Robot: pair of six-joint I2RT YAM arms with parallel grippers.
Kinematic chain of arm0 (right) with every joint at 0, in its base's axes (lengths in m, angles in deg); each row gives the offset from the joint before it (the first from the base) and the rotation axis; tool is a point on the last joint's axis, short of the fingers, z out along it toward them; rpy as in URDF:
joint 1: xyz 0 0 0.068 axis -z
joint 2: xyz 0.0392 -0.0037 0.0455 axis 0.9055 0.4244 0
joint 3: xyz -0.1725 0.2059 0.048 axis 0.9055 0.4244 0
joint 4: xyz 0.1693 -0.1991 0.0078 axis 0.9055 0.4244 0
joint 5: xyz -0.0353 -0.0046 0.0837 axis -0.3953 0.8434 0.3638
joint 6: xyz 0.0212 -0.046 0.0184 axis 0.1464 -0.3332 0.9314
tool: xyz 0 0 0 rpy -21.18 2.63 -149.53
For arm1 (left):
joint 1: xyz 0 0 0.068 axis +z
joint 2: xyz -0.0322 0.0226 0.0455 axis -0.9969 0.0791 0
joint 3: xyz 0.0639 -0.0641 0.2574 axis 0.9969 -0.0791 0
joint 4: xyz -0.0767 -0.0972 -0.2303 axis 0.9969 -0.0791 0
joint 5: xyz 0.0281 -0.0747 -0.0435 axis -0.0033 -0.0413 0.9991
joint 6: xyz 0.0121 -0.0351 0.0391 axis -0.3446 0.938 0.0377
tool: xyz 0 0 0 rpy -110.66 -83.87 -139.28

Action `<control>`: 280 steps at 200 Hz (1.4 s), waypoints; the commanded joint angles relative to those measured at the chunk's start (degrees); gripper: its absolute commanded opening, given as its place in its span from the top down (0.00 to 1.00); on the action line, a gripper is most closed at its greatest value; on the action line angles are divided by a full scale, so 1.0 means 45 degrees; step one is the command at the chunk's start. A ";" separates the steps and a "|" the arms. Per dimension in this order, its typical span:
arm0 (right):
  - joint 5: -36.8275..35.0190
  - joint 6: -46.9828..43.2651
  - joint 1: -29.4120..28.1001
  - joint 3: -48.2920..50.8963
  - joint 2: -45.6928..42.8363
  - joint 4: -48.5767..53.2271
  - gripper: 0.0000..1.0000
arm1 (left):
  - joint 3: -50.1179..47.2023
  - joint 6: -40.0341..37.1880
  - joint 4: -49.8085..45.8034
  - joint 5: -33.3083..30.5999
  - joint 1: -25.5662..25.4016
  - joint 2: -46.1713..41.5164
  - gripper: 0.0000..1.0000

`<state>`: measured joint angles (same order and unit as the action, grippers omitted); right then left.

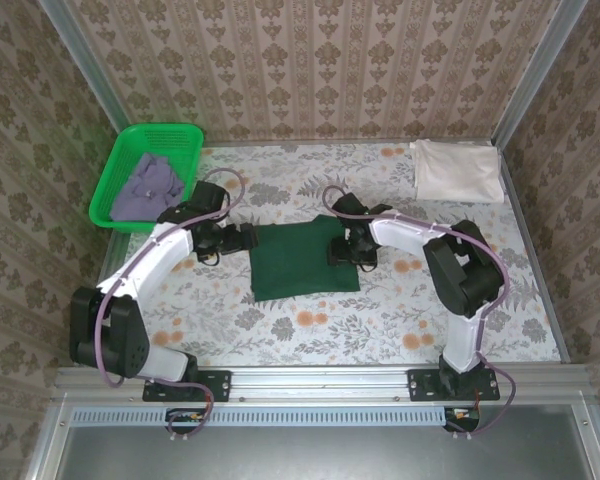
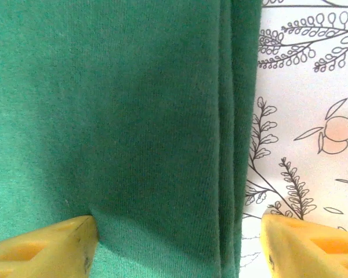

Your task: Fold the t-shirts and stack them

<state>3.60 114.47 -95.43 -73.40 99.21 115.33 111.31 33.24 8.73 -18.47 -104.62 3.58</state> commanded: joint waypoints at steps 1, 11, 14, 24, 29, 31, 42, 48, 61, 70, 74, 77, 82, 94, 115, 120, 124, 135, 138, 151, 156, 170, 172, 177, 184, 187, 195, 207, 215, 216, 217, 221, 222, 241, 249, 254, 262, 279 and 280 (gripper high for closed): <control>0.0151 -0.0030 -0.0781 -0.0705 0.1325 0.0064 0.30 | -0.0253 0.0289 -0.0032 -0.0248 -0.0045 -0.0467 0.04; 0.0083 -0.0005 -0.0967 -0.0894 0.1513 -0.0045 0.32 | -0.0279 0.0290 -0.0043 -0.0267 -0.0043 -0.0549 0.04; 0.0044 0.0011 -0.1027 -0.0975 0.1588 -0.0025 0.32 | -0.0280 0.0300 -0.0058 -0.0268 -0.0040 -0.0561 0.03; -0.0118 -0.0010 -0.1212 -0.1364 0.1861 0.0184 0.35 | -0.0265 0.0286 -0.0082 -0.0286 -0.0043 -0.0609 0.03; -0.0234 -0.0056 -0.1303 -0.1563 0.2001 0.0346 0.37 | -0.0249 0.0273 -0.0122 -0.0298 -0.0040 -0.0637 0.03; -0.0281 -0.0068 -0.1339 -0.1645 0.2067 0.0396 0.38 | -0.0256 0.0286 -0.0120 -0.0291 -0.0035 -0.0632 0.03; -0.0451 -0.0072 -0.1516 -0.2085 0.2407 0.0692 0.42 | -0.0200 0.0278 -0.0144 -0.0307 -0.0039 -0.0684 0.03; -0.0420 -0.0104 -0.1583 -0.2235 0.2605 0.0766 0.45 | -0.0195 0.0299 -0.0146 -0.0295 -0.0034 -0.0699 0.03; -0.0520 -0.0136 -0.1705 -0.2592 0.3021 0.1035 0.53 | -0.0159 0.0305 -0.0134 -0.0327 -0.0039 -0.0708 0.03; -0.0658 -0.0127 -0.1708 -0.2770 0.3256 0.1243 0.60 | -0.0135 0.0309 -0.0175 -0.0327 -0.0040 -0.0706 0.03; -0.0710 -0.0126 -0.1699 -0.2804 0.3318 0.1258 0.63 | -0.0131 0.0326 -0.0179 -0.0327 -0.0040 -0.0708 0.03; -0.0756 -0.0146 -0.1695 -0.2828 0.3364 0.1276 0.65 | -0.0123 0.0353 -0.0195 -0.0327 -0.0030 -0.0708 0.03; -0.0896 -0.0236 -0.1679 -0.2831 0.3413 0.1279 0.69 | -0.0146 0.0389 -0.0201 -0.0296 -0.0029 -0.0727 0.03; -0.1480 -0.0523 -0.1566 -0.2811 0.3430 0.1332 0.77 | -0.0213 0.0464 -0.0205 -0.0272 -0.0040 -0.0781 0.03; -0.2337 -0.1066 -0.0928 -0.2643 0.3172 0.1300 0.87 | -0.0363 0.0631 -0.0236 -0.0287 -0.0020 -0.0930 0.03; -0.2483 -0.1257 -0.0701 -0.2579 0.3097 0.1229 0.88 | -0.0408 0.0675 -0.0234 -0.0278 -0.0020 -0.0975 0.03; -0.2605 -0.1427 -0.0517 -0.2532 0.2998 0.1128 0.89 | -0.0452 0.0703 -0.0231 -0.0287 -0.0020 -0.1008 0.03; -0.2941 -0.1882 0.0039 -0.2442 0.2749 0.0959 0.94 | -0.0566 0.0815 -0.0239 -0.0230 -0.0010 -0.1093 0.03; -0.3076 -0.2008 0.0226 -0.2431 0.2694 0.0933 0.96 | -0.0585 0.0844 -0.0239 -0.0205 -0.0014 -0.1108 0.04; -0.3488 -0.2669 0.0941 -0.2404 0.2454 0.0665 1.00 | -0.0741 0.1034 -0.0256 -0.0068 -0.0020 -0.1176 0.03; -0.3601 -0.2970 0.1222 -0.2407 0.2365 0.0503 1.00 | -0.0815 0.1114 -0.0256 0.0001 -0.0010 -0.1206 0.04; -0.3996 -0.3666 0.1962 -0.2601 0.2296 0.0218 1.00 | -0.0990 0.1314 -0.0220 0.0145 -0.0015 -0.1311 0.04; -0.4049 -0.3593 0.2061 -0.2691 0.2307 0.0252 1.00 | -0.1027 0.1361 -0.0227 0.0167 -0.0019 -0.1337 0.04; -0.3644 -0.3576 0.2417 -0.2970 0.2342 0.0386 1.00 | -0.1064 0.1420 -0.0202 0.0208 -0.0018 -0.1380 0.04; -0.3492 -0.3507 0.2806 -0.3209 0.2343 0.0370 1.00 | -0.1135 0.1494 -0.0187 0.0277 -0.0020 -0.1439 0.04; -0.3509 -0.3518 0.2940 -0.3359 0.2343 0.0381 1.00 | -0.1152 0.1515 -0.0181 0.0293 -0.0018 -0.1464 0.04; -0.3648 -0.3710 0.3135 -0.3766 0.2343 0.0416 1.00 | -0.1189 0.1590 -0.0223 0.0316 -0.0020 -0.1508 0.04; -0.4231 -0.4310 0.3146 -0.4601 0.2513 0.0774 1.00 | -0.1235 0.1702 -0.0294 0.0339 -0.0020 -0.1566 0.04; -0.4797 -0.4612 0.3167 -0.5363 0.2787 0.1289 1.00 | -0.1258 0.1734 -0.0314 0.0356 -0.0019 -0.1633 0.04; -0.4842 -0.4660 0.3181 -0.5435 0.2829 0.1343 1.00 | -0.1256 0.1744 -0.0324 0.0356 -0.0010 -0.1639 0.04; -0.4874 -0.4704 0.3197 -0.5520 0.2860 0.1398 1.00 | -0.1265 0.1749 -0.0329 0.0356 -0.0015 -0.1643 0.04; -0.4993 -0.4898 0.3232 -0.5857 0.3003 0.1650 1.00 | -0.1276 0.1773 -0.0334 0.0378 -0.0020 -0.1672 0.04; -0.5018 -0.4930 0.3252 -0.5946 0.3035 0.1708 1.00 | -0.1275 0.1764 -0.0334 0.0387 -0.0020 -0.1679 0.04; -0.5571 -0.5469 0.3630 -0.6971 0.3378 0.2333 1.00 | -0.1407 0.1774 -0.0392 0.0396 -0.0020 -0.1844 0.04; -0.5762 -0.5664 0.3826 -0.7106 0.3323 0.2303 1.00 | -0.1470 0.1767 -0.0434 0.0398 -0.0002 -0.1906 0.04; -0.5849 -0.5824 0.3941 -0.7127 0.3258 0.2187 1.00 | -0.1511 0.1773 -0.0455 0.0424 -0.0001 -0.1943 0.04; -0.5878 -0.6120 0.4111 -0.7128 0.3119 0.1946 1.00 | -0.1546 0.1775 -0.0518 0.0486 -0.0008 -0.2005 0.04; -0.6163 -0.6858 0.4430 -0.7178 0.2828 0.1460 1.00 | -0.1626 0.1698 -0.0698 0.0587 0.0019 -0.2167 0.04; -0.6199 -0.6886 0.4455 -0.7192 0.2800 0.1460 1.00 | -0.1626 0.1697 -0.0712 0.0589 0.0019 -0.2170 0.04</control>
<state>-18.76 89.77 -78.10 -104.11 113.76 121.52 104.98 40.01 8.31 -16.98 -104.62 -4.20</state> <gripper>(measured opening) 0.126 0.964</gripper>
